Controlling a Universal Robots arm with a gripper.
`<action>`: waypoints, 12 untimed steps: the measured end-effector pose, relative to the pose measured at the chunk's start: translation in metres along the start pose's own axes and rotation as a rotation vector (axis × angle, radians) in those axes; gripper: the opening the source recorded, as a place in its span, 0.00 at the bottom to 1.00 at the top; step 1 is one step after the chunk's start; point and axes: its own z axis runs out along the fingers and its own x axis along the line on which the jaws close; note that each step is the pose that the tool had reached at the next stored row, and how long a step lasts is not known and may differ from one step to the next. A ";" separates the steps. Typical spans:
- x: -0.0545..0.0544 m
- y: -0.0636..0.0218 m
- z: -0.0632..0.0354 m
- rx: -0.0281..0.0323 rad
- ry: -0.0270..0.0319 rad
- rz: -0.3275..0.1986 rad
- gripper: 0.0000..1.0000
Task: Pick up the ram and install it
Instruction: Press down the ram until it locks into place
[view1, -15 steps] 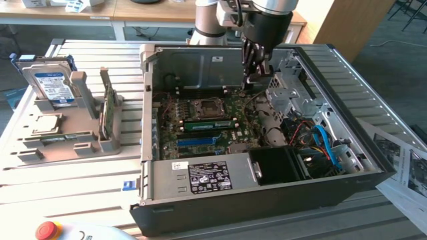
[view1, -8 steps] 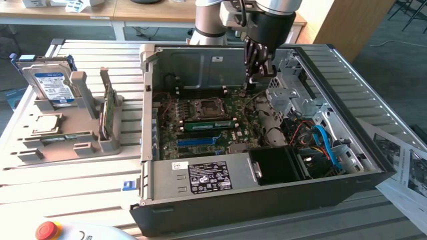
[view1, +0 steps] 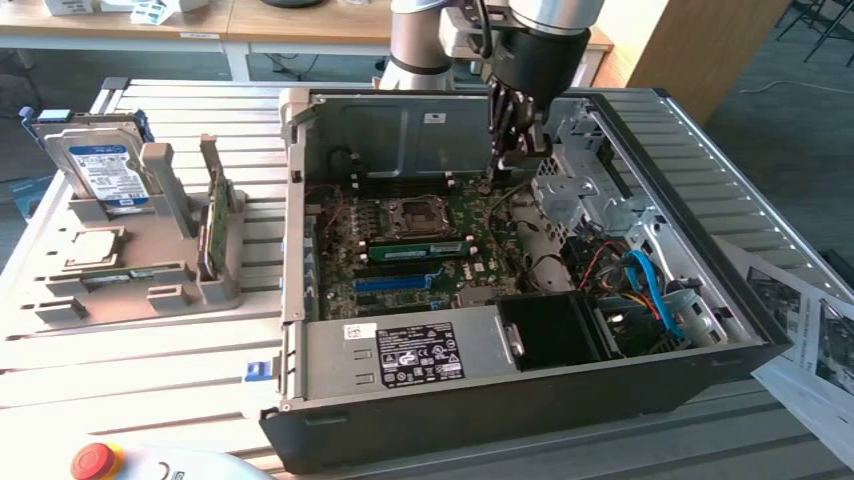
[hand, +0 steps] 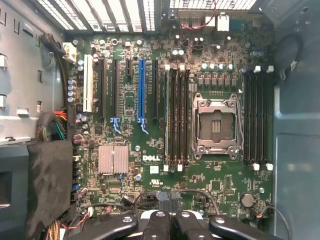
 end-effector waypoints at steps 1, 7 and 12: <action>0.000 0.0000 0.0011 0.0004 0.0001 0.000 0.10; 0.000 0.0000 0.0083 0.0021 -0.0001 0.000 0.10; 0.000 -0.0001 0.0142 0.0026 0.0001 0.000 0.10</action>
